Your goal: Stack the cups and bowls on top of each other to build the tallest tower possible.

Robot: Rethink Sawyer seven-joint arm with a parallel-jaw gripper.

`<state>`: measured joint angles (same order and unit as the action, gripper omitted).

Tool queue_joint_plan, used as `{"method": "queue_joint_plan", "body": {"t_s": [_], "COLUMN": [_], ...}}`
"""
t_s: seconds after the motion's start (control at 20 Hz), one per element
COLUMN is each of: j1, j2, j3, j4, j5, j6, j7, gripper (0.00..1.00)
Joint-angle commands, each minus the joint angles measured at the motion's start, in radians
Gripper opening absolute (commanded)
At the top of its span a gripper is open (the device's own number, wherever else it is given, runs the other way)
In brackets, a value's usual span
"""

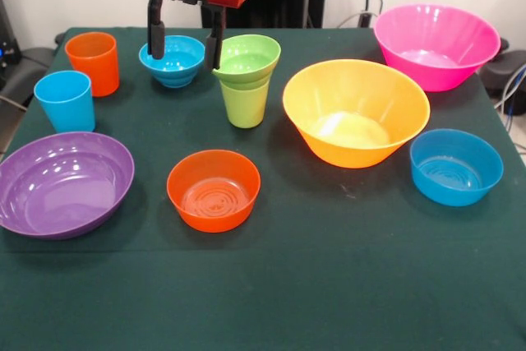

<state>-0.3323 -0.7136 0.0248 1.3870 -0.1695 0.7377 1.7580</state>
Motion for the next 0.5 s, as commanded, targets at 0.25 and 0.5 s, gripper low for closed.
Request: {"method": "queue_joint_plan", "body": {"t_s": [0.25,0.5], "j1": [-0.003,0.009], "j2": [0.039,0.058], "j3": [0.089,0.078], "j4": [0.002,-0.019], "j5": [-0.080,-0.089], "j6": [-0.035,-0.036], "j7": [-0.089,-0.071], "gripper": [1.00,1.00]}}
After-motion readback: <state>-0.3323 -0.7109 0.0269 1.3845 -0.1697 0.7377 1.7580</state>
